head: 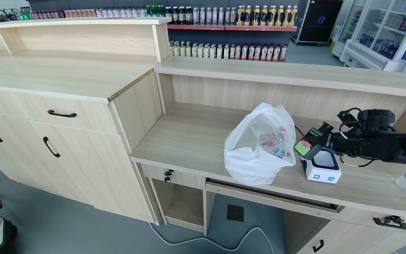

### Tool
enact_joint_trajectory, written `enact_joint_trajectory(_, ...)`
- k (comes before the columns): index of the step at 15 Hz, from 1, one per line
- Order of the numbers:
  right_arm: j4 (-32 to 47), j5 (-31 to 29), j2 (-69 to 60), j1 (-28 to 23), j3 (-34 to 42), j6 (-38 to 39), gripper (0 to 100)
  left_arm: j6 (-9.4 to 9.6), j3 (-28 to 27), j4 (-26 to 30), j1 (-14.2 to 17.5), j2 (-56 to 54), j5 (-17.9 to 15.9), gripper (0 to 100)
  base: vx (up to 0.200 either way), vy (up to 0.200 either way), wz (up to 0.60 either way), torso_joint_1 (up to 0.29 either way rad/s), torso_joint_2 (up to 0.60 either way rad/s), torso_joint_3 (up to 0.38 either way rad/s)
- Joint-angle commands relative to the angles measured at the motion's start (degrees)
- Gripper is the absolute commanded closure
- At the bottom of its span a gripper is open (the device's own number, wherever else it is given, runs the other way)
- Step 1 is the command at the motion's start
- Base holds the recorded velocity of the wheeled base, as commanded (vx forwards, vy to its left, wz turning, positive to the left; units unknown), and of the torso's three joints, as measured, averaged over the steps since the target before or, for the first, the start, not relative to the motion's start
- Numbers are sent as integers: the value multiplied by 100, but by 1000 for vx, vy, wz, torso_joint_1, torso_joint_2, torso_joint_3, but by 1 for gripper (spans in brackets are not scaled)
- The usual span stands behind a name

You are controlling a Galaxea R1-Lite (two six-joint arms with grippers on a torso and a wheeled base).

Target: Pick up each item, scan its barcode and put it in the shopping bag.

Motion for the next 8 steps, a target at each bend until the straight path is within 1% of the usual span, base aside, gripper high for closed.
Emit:
enact_joint_trajectory(1,-5,-91,-48,-1,34,-38,100,2,0,0,4,0,2,100,0,0,0,0,0,0)
enact_joint_trajectory(2,-5,-188,-48,-1,43,-90,100,2,0,0,4,0,2,100,0,0,0,0,0,0)
enact_joint_trajectory(5,-14,-188,-74,-10,104,-319,100,2,0,0,4,0,2,100,0,0,0,0,0,0)
enact_joint_trajectory(8,-23,-153,-92,-18,104,-345,100,2,0,0,4,0,2,100,0,0,0,0,0,0)
